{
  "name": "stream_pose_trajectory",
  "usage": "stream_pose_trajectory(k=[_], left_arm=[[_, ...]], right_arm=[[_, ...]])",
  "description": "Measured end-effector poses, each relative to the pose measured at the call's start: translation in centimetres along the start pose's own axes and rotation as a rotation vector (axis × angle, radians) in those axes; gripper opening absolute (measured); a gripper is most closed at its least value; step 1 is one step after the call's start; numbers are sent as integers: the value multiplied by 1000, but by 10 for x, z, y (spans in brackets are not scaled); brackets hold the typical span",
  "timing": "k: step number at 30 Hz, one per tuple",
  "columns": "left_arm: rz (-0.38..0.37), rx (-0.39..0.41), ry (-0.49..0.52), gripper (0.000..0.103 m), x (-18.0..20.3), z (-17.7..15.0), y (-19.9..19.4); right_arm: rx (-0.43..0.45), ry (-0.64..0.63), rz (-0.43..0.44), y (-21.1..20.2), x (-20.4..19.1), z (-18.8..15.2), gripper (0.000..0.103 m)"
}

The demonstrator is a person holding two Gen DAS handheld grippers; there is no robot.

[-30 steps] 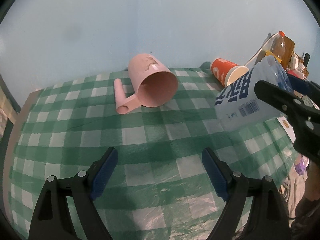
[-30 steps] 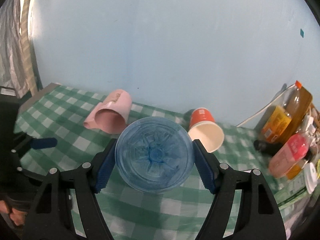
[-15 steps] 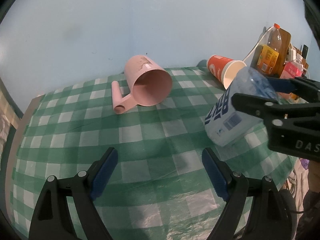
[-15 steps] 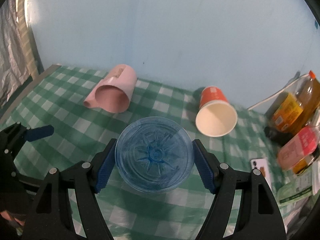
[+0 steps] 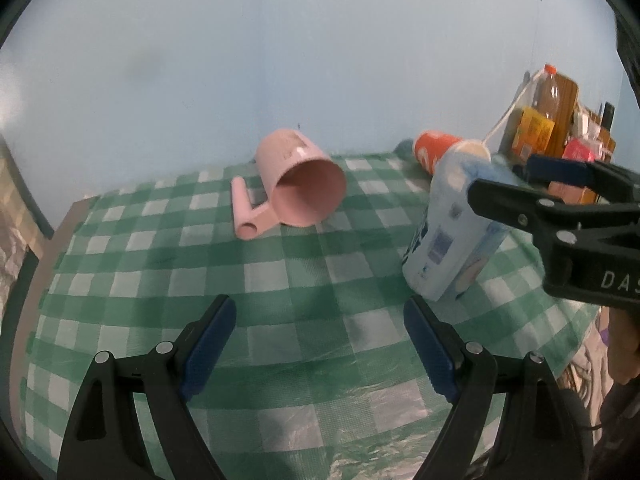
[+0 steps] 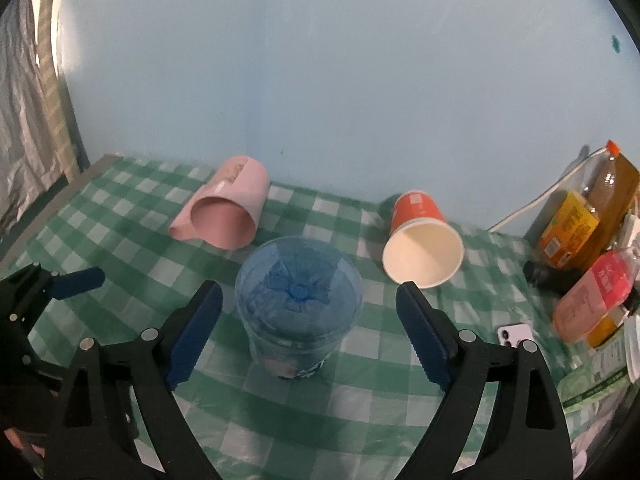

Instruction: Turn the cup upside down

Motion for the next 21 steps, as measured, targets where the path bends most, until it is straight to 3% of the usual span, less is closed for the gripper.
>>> stream_pose_trajectory(k=[12, 21], left_arm=[[60, 252, 55, 97, 29, -43, -64], [71, 365, 82, 102, 49, -74, -83]], right_arm=[[249, 54, -3, -72, 16, -66, 90], [328, 61, -26, -92, 14, -117, 90]])
Point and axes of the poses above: each gripper's, at about its wrist camera, not at the fingertips, and y roughly the way its jaws point, x to its right, z to its top, the point moved 1 cm from there along y, roughly the way its jaws point, and after that the axes turned 15 degrees about -x, right-handed, at the moved point
